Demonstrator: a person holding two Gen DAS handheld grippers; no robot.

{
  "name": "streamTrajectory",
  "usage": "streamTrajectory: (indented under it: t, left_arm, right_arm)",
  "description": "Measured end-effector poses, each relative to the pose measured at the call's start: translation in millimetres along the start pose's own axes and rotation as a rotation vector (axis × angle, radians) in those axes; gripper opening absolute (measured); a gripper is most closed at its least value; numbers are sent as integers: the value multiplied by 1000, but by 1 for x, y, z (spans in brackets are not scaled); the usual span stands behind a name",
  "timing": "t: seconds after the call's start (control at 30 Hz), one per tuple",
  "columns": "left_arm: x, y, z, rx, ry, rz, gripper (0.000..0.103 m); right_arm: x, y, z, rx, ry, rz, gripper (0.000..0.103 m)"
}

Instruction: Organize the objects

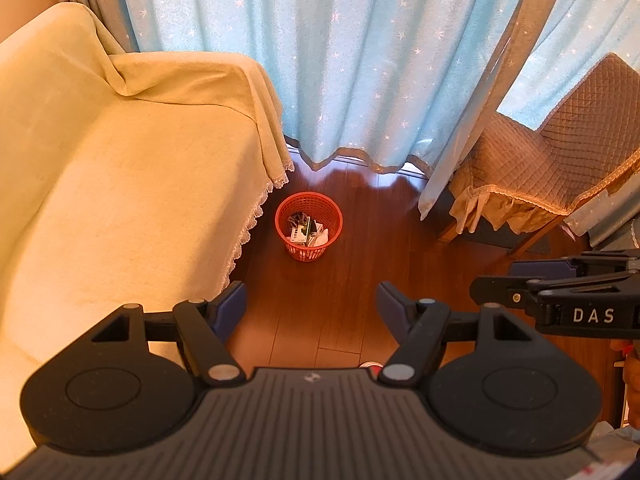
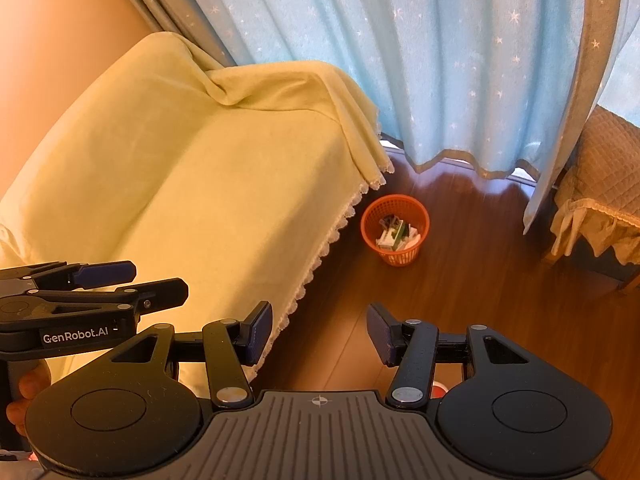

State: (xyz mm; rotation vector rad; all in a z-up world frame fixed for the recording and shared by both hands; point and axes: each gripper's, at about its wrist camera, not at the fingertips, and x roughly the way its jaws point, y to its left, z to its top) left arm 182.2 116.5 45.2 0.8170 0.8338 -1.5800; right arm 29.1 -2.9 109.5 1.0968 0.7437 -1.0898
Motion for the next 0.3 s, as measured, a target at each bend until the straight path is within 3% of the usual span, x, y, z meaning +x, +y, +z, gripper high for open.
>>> streamTrajectory:
  t: [0.3]
  left_arm:
    - [3,2,6,-8,-8,13,68]
  right_arm:
    - [6,1,0,-14,10,9,50]
